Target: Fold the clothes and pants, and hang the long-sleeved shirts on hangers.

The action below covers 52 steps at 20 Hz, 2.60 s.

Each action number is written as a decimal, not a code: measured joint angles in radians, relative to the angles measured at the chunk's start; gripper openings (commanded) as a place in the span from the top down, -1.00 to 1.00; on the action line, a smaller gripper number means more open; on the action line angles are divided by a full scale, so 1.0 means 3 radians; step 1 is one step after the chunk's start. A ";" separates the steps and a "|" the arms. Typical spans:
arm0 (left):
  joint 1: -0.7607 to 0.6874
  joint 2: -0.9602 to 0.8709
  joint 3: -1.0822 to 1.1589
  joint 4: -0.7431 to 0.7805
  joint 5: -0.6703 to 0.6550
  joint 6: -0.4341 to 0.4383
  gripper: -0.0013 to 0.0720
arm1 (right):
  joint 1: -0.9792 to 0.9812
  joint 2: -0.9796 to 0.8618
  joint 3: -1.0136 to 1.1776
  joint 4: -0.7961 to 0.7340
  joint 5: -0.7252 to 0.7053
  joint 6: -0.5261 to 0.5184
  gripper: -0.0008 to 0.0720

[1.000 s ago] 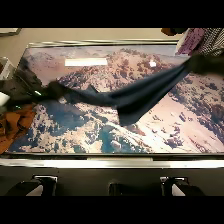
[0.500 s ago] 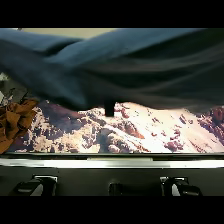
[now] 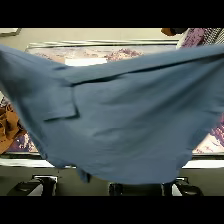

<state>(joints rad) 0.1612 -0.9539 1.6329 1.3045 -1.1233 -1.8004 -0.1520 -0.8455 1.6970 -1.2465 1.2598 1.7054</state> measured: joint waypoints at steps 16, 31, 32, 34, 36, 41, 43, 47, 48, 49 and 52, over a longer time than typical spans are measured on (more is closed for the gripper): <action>-0.0276 -0.2672 -0.0306 -0.0172 0.0570 0.0005 -0.45 | 0.0256 -0.3208 -0.0462 0.1598 -0.1015 -0.0551 0.50; 0.0825 -0.1409 -0.0627 -0.0243 -0.0997 0.0708 -0.44 | -0.1086 -0.1846 -0.1871 0.1197 0.0551 -0.1352 0.03; 0.0875 -0.1249 -0.0802 -0.0242 -0.1013 0.0720 -0.44 | -0.1181 -0.1668 -0.2207 0.1129 0.0533 -0.1383 0.03; 0.0932 -0.0978 -0.1130 -0.0240 -0.1013 0.0735 -0.44 | -0.1293 -0.1399 -0.2770 0.0992 0.0462 -0.1417 0.03; 0.0961 -0.0788 -0.1397 -0.0239 -0.1007 0.0745 -0.44 | -0.1350 -0.1245 -0.3171 0.0875 0.0392 -0.1442 0.03; 0.0988 -0.0614 -0.1717 -0.0237 -0.0992 0.0758 -0.44 | -0.1400 -0.1114 -0.3564 0.0678 0.0284 -0.1472 0.03; 0.0989 -0.0598 -0.1755 -0.0237 -0.0979 0.0762 -0.44 | -0.1406 -0.1099 -0.3609 0.0605 0.0243 -0.1474 0.03; 0.0992 -0.0589 -0.1785 -0.0235 -0.0971 0.0765 -0.44 | -0.1408 -0.1088 -0.3646 0.0533 0.0131 -0.1485 0.03; 0.0992 -0.0589 -0.1789 -0.0235 -0.0970 0.0765 -0.43 | -0.1408 -0.1088 -0.3652 0.0525 0.0095 -0.1485 0.03; 0.0992 -0.0589 -0.1792 -0.0234 -0.0970 0.0765 -0.43 | -0.1408 -0.1092 -0.3660 0.0524 0.0061 -0.1485 0.03; 0.0992 -0.0589 -0.1794 -0.0206 -0.0955 0.0767 -0.43 | -0.1408 -0.1160 -0.3690 0.0529 -0.0003 -0.1485 0.02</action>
<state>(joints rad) 0.4587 -1.1305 1.0946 1.2427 -1.4097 -1.5703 -0.5743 -1.1934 0.5900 -1.0878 1.2591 1.2598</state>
